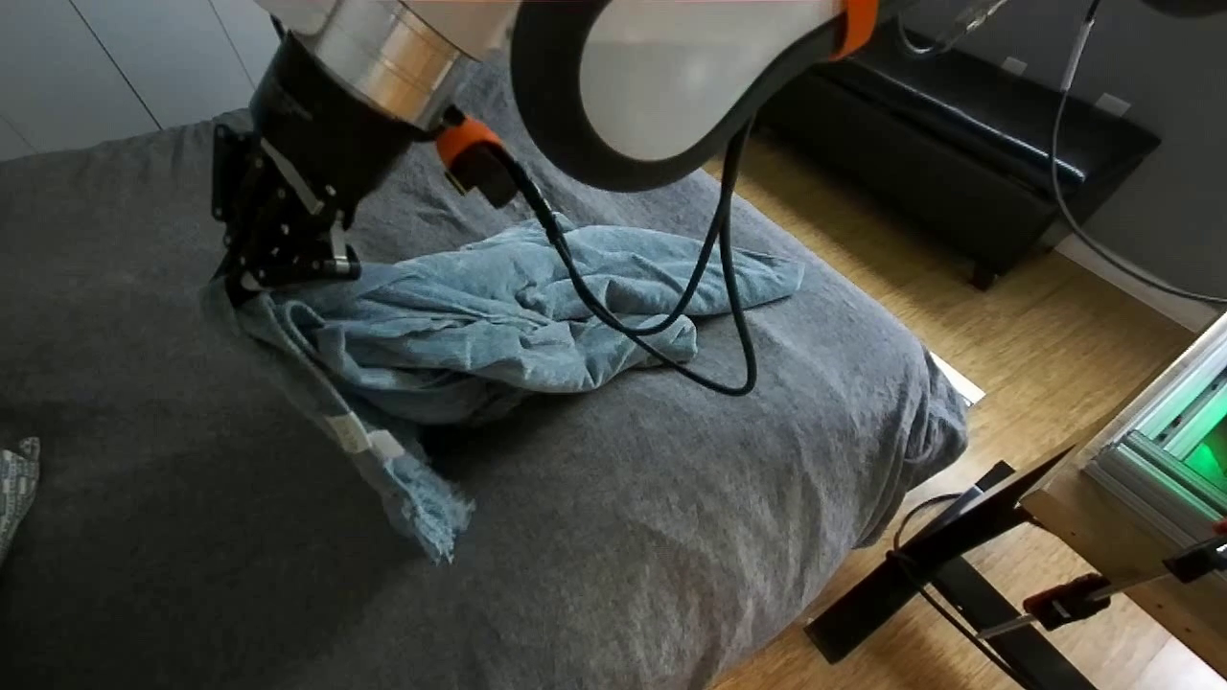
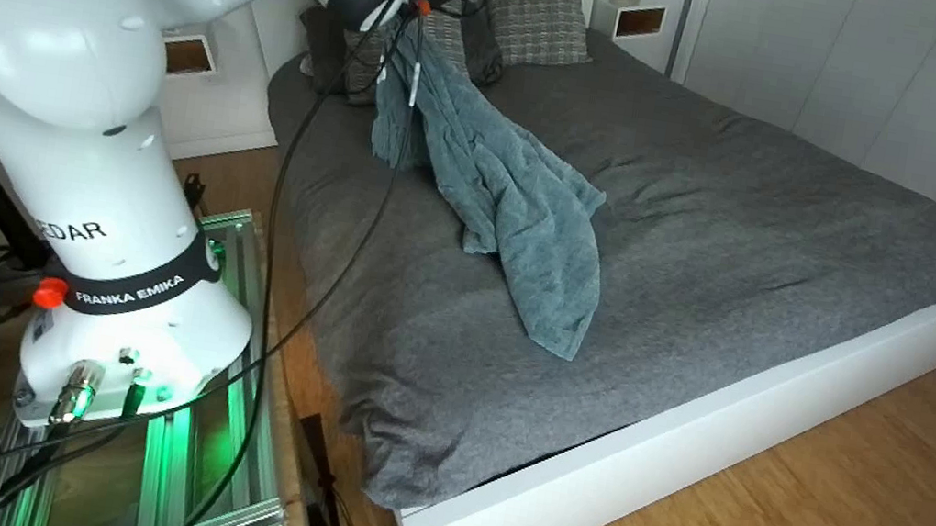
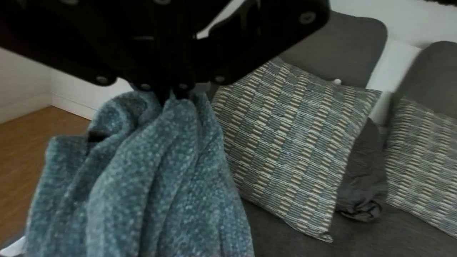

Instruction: Move the fleece to the left

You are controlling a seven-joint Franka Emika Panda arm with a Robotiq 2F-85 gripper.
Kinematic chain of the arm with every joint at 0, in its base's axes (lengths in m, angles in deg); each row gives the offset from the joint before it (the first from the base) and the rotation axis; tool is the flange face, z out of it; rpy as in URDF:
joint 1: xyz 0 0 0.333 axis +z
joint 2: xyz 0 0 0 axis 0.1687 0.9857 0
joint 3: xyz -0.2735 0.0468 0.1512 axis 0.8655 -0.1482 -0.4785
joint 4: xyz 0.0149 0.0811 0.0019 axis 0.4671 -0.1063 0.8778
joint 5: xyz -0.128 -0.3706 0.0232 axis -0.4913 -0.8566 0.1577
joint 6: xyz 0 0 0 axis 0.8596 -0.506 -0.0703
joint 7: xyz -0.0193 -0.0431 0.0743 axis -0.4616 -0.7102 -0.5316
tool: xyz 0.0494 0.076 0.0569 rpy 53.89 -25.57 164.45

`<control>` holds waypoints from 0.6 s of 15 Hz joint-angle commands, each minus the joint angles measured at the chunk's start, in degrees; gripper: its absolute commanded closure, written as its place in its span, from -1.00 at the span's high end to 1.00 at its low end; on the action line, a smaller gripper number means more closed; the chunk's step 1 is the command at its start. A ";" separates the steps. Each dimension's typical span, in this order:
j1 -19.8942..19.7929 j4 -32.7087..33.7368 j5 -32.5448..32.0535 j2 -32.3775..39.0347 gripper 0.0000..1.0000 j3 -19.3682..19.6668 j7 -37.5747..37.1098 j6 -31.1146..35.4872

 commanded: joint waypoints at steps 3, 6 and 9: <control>7.11 18.47 11.01 9.77 -0.97 -14.11 14.97 -17.41; 8.69 22.09 12.43 9.62 -0.34 -14.34 15.45 -23.65; 9.06 20.67 21.85 4.76 0.05 -7.49 16.11 -25.94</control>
